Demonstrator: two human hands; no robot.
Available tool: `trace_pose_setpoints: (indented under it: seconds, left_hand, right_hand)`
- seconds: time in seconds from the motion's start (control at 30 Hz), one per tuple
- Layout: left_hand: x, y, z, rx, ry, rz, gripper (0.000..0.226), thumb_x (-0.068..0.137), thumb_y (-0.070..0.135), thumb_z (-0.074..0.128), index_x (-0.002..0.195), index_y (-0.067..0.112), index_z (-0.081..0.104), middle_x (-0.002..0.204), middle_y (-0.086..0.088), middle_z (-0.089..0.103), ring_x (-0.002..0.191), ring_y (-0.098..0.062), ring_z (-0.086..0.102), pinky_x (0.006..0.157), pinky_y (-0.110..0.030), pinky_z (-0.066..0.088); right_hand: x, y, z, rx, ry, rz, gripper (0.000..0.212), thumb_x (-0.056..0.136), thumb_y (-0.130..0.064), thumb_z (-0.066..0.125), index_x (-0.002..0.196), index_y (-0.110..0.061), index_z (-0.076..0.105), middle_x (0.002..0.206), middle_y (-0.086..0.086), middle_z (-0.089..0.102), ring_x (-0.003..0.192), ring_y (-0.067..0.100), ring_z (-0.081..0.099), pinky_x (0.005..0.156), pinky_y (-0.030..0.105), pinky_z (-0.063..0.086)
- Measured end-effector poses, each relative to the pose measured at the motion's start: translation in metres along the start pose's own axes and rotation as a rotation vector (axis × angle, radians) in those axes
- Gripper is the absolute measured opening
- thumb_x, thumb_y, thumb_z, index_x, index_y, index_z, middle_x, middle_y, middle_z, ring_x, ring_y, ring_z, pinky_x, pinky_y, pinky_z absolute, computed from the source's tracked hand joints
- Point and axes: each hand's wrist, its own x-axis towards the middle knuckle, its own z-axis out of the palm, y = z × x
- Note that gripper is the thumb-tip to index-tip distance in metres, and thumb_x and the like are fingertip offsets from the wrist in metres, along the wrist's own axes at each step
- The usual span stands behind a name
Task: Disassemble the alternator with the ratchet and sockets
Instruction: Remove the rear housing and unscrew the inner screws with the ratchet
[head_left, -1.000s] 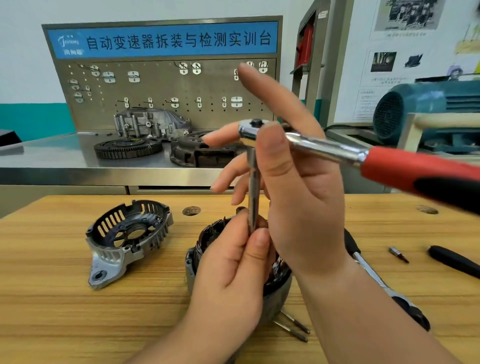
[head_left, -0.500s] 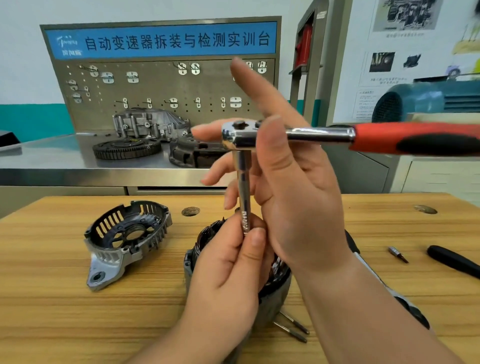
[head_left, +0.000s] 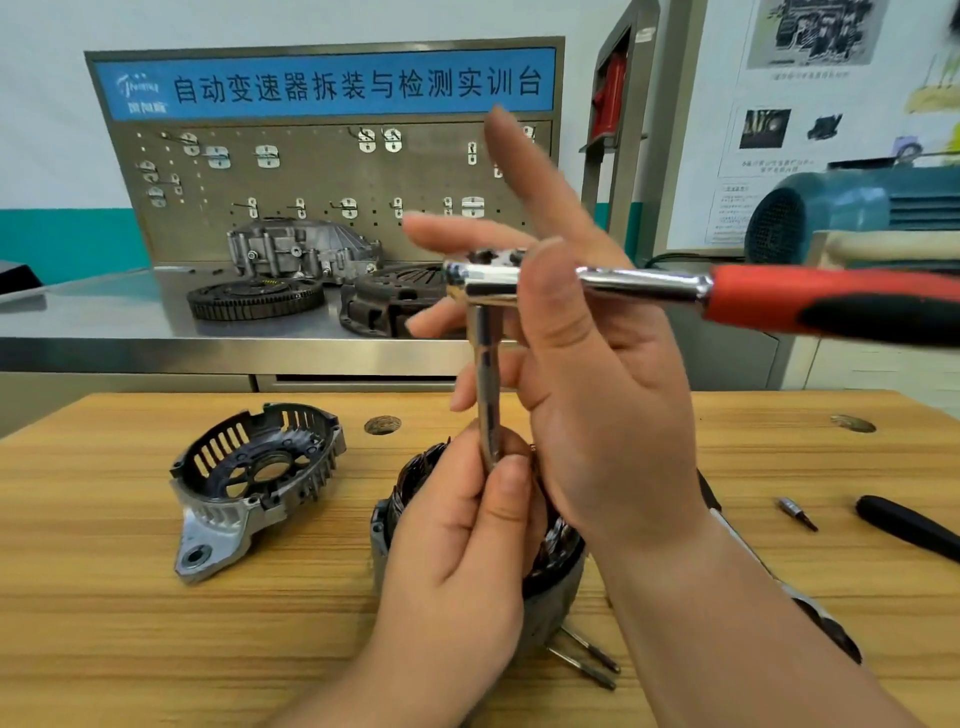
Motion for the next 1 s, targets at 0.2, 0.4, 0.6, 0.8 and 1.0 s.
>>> trace_pose_setpoints:
  seconds: [0.2,0.4,0.6,0.8,1.0]
  left_hand:
    - [0.001,0.005,0.004,-0.146,-0.037,0.027,0.025,0.092,0.040,0.049,0.098,0.018,0.059,0.063,0.016,0.056,0.050,0.006,0.046,0.047,-0.009,0.038]
    - [0.000,0.003,0.002,-0.078,-0.033,-0.014,0.026,0.087,0.039,0.044,0.095,0.020,0.059,0.058,0.008,0.048,0.046,-0.002,0.038,0.043,-0.017,0.033]
    - [0.000,-0.005,0.001,-0.044,0.023,-0.051,0.019,0.087,0.046,0.049,0.090,0.031,0.061,0.062,-0.006,0.047,0.055,-0.022,0.044,0.054,-0.031,0.037]
    - [0.000,0.001,0.002,-0.114,-0.030,-0.028,0.025,0.090,0.041,0.041,0.094,0.028,0.062,0.054,0.001,0.039,0.044,-0.017,0.032,0.040,-0.029,0.024]
    - [0.002,0.002,0.003,-0.134,-0.038,-0.034,0.023,0.085,0.036,0.047,0.097,0.030,0.066,0.054,0.008,0.045,0.042,-0.004,0.036,0.040,-0.018,0.027]
  right_hand:
    - [0.002,0.002,-0.003,0.189,-0.051,0.197,0.040,0.093,-0.051,0.037,0.125,-0.032,0.053,0.115,0.010,0.070,0.067,0.022,0.070,0.052,0.029,0.050]
    - [0.002,0.004,-0.005,0.180,-0.008,0.245,0.043,0.092,-0.054,0.036,0.126,-0.033,0.053,0.112,0.008,0.071,0.074,0.018,0.070,0.053,0.026,0.052]
    - [-0.006,-0.005,0.003,-0.277,0.087,-0.040,0.023,0.089,-0.043,0.060,0.086,-0.020,0.061,0.078,0.004,0.072,0.073,0.005,0.070,0.061,0.017,0.052]
    - [0.005,-0.004,-0.001,0.176,-0.025,0.211,0.047,0.087,-0.052,0.038,0.125,-0.028,0.051,0.114,0.000,0.069,0.064,0.022,0.070,0.051,0.027,0.051]
    - [0.003,0.005,-0.007,0.168,-0.059,0.330,0.062,0.093,-0.060,0.021,0.124,-0.020,0.057,0.093,0.010,0.074,0.064,0.020,0.068,0.051,0.027,0.050]
